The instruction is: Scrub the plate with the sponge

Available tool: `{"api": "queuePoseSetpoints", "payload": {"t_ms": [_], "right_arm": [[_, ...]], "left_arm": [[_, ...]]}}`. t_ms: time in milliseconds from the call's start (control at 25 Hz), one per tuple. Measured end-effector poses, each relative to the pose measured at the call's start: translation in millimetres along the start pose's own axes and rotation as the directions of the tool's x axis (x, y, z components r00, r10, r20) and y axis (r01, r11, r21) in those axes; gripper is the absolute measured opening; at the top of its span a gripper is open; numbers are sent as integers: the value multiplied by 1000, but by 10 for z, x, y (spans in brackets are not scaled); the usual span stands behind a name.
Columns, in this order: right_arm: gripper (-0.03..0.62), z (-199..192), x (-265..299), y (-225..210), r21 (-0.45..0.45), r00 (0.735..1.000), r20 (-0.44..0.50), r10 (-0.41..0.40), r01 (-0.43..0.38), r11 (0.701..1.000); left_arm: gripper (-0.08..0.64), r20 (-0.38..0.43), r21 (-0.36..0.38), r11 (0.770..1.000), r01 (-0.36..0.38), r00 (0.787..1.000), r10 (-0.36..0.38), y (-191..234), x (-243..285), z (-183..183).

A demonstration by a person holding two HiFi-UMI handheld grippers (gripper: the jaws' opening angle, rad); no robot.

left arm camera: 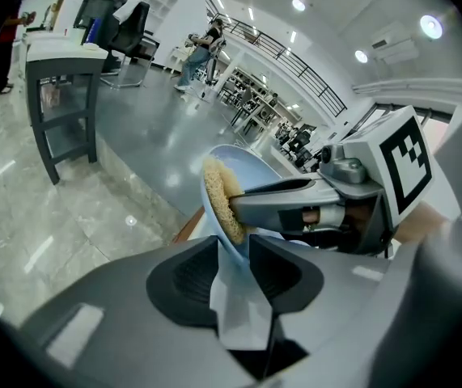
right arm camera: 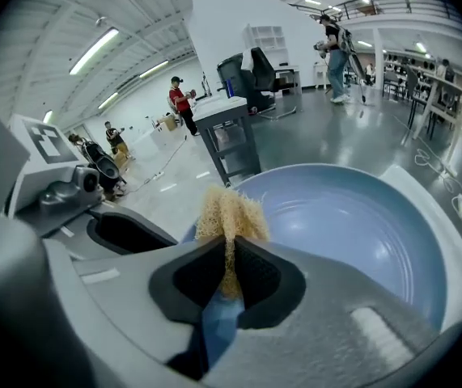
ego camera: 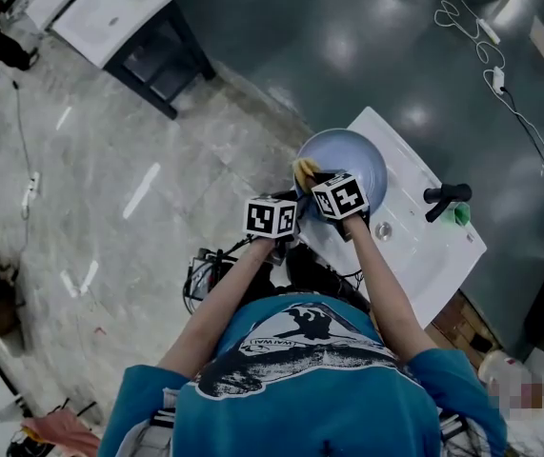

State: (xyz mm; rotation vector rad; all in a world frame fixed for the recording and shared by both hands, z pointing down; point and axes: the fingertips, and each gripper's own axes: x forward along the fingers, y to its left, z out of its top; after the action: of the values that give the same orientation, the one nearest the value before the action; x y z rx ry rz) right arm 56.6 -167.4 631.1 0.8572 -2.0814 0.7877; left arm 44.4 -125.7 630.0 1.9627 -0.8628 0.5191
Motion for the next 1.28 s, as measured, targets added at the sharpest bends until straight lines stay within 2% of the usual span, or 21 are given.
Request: {"api": "queuePoseSetpoints", "payload": {"t_ms": [160, 360, 480, 600, 720, 880, 1120, 1280], "right_arm": [[31, -58, 4, 75, 113, 997, 25, 71, -73, 991], [32, -25, -91, -10, 109, 996, 48, 74, -79, 991], [32, 8, -245, -260, 83, 998, 65, -7, 2, 997], [32, -35, -439, -643, 106, 990, 80, -115, 106, 989], [32, -165, -654, -1052, 164, 970, 76, -229, 214, 963], [34, -367, -891, -1414, 189, 925, 43, -377, 363, 912], [34, -579, -799, -1458, 139, 907, -13, -421, 419, 897], [34, -571, -712, -1362, 130, 916, -14, -400, 398, 908]], "left_arm": [[138, -1, -2, 1000, 0, 1000, 0, 0, 4, 4], [127, 16, -27, 1000, 10, 1000, -10, 1, 5, 19], [123, 16, -11, 1000, 7, 1000, -7, -7, 3, 26], [123, 20, -12, 1000, 4, 1000, -4, 4, -3, 6], [123, 21, -13, 1000, 3, 1000, -2, -1, -6, -7], [124, 16, 15, 1000, -13, 1000, 13, -1, -21, -7], [115, 29, 21, 1000, -10, 1000, 9, -13, -17, 9], [114, 36, 14, 1000, -9, 999, 9, -15, -26, 6]]}}
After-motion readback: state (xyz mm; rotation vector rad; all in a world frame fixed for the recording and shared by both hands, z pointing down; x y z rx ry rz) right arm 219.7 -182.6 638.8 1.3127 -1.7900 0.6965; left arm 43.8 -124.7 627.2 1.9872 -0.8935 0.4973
